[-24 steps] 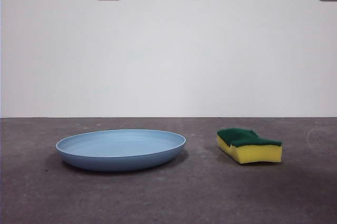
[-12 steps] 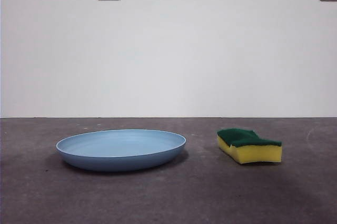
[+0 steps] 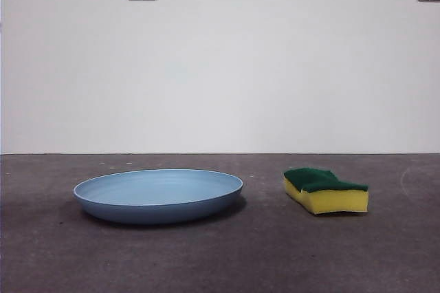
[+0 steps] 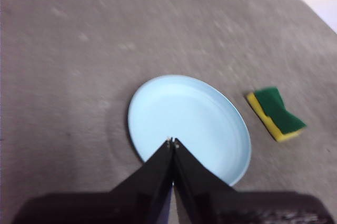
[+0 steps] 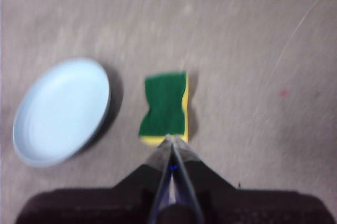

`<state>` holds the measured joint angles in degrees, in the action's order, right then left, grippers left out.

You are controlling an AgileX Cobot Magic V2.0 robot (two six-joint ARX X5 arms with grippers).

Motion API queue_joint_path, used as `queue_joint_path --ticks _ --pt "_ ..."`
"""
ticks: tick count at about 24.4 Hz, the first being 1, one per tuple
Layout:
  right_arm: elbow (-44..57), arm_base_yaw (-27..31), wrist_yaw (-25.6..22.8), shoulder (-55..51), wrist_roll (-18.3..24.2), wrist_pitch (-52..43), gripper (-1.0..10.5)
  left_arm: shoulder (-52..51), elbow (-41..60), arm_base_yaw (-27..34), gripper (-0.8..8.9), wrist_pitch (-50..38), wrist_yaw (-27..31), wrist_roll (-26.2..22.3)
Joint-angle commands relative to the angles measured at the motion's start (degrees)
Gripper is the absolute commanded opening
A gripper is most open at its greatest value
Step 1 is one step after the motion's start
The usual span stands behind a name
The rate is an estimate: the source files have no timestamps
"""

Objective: Pick up the plate,pick up the cloth,clean the plate with the cloth

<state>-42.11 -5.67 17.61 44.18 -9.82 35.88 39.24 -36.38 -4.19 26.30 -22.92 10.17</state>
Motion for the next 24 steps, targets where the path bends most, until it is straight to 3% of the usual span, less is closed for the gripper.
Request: queue_joint_path --ticks 1,4,8,15,21,24 --pt "-1.11 -0.02 0.57 3.96 2.86 0.59 0.2 5.14 -1.75 0.04 0.01 -0.39 -2.86 -1.81" --pt "-1.29 -0.02 0.52 6.34 2.86 0.44 2.1 8.59 -2.36 0.04 0.67 -3.67 -3.89 -1.11" --pt "-1.29 -0.02 0.48 7.82 2.86 0.46 4.6 11.96 -2.36 0.04 3.49 -7.43 -4.59 2.19" --pt "-1.29 -0.02 0.5 7.82 2.82 0.37 4.8 22.93 -5.64 -2.19 3.54 -6.8 -4.44 1.38" --pt "-1.29 -0.02 0.5 7.82 2.82 0.39 4.7 40.46 -20.0 -7.04 3.54 2.25 9.88 -5.99" --pt "-1.29 -0.02 0.48 7.82 2.82 0.39 4.7 48.15 -24.24 -8.59 3.54 2.8 12.24 -7.3"
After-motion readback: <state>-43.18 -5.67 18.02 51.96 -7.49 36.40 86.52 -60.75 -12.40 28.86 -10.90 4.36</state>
